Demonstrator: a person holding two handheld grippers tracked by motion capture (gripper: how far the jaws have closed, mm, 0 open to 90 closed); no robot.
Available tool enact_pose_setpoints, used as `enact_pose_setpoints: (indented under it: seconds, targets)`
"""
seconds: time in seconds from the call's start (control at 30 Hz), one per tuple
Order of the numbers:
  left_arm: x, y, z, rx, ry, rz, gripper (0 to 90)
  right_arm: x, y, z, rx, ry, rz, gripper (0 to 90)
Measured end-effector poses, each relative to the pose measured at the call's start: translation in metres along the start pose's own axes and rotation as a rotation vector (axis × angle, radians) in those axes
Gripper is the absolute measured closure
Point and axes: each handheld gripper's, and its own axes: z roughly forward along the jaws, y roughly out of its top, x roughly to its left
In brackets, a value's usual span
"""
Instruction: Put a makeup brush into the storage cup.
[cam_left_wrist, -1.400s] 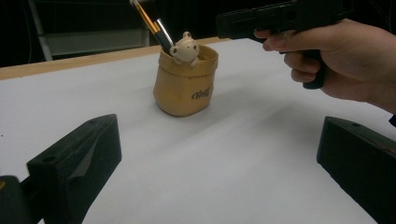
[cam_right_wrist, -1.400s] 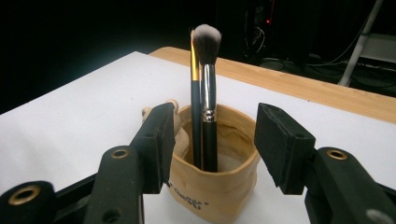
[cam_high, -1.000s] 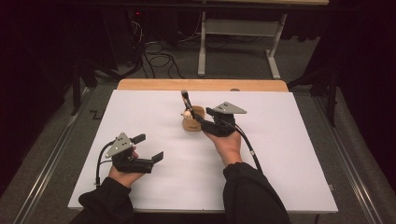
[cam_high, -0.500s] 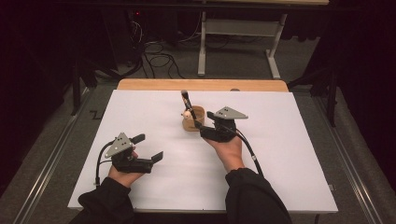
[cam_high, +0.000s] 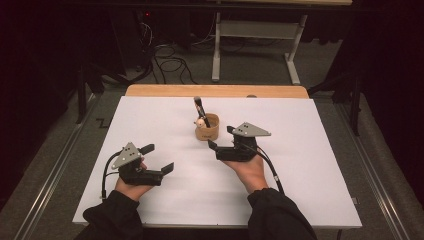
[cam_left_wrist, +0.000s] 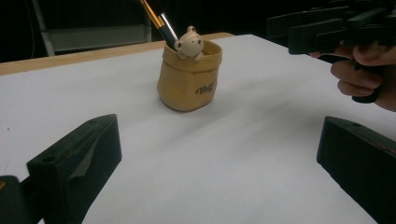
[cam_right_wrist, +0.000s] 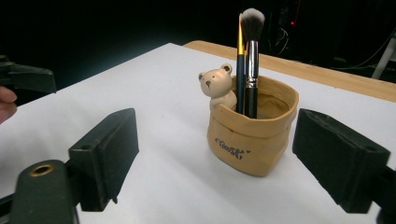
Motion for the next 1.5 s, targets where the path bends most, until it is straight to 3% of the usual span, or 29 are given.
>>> enact_pose_setpoints:
  seconds: [0.37,0.73,1.1,1.23,1.5]
  targets:
    - [0.0,0.0,0.0,0.005,0.002,-0.002,0.5,0.004,-0.011,-0.032,0.005,-0.009,-0.025,0.5]
    - [0.0,-0.001,-0.002,0.003,0.007,-0.011,0.6,-0.004,-0.026,-0.076,-0.022,-0.058,-0.061,0.4]
    - [-0.005,-0.002,-0.005,0.008,0.006,-0.004,0.5,-0.017,-0.047,-0.117,-0.042,-0.108,-0.043,0.4]
    - [-0.005,-0.005,-0.009,0.014,0.008,-0.019,0.5,-0.024,-0.057,-0.135,-0.063,-0.139,-0.033,0.4]
    - [-0.004,-0.004,-0.009,0.01,0.009,-0.013,0.5,-0.03,-0.064,-0.141,-0.07,-0.157,-0.015,0.5]
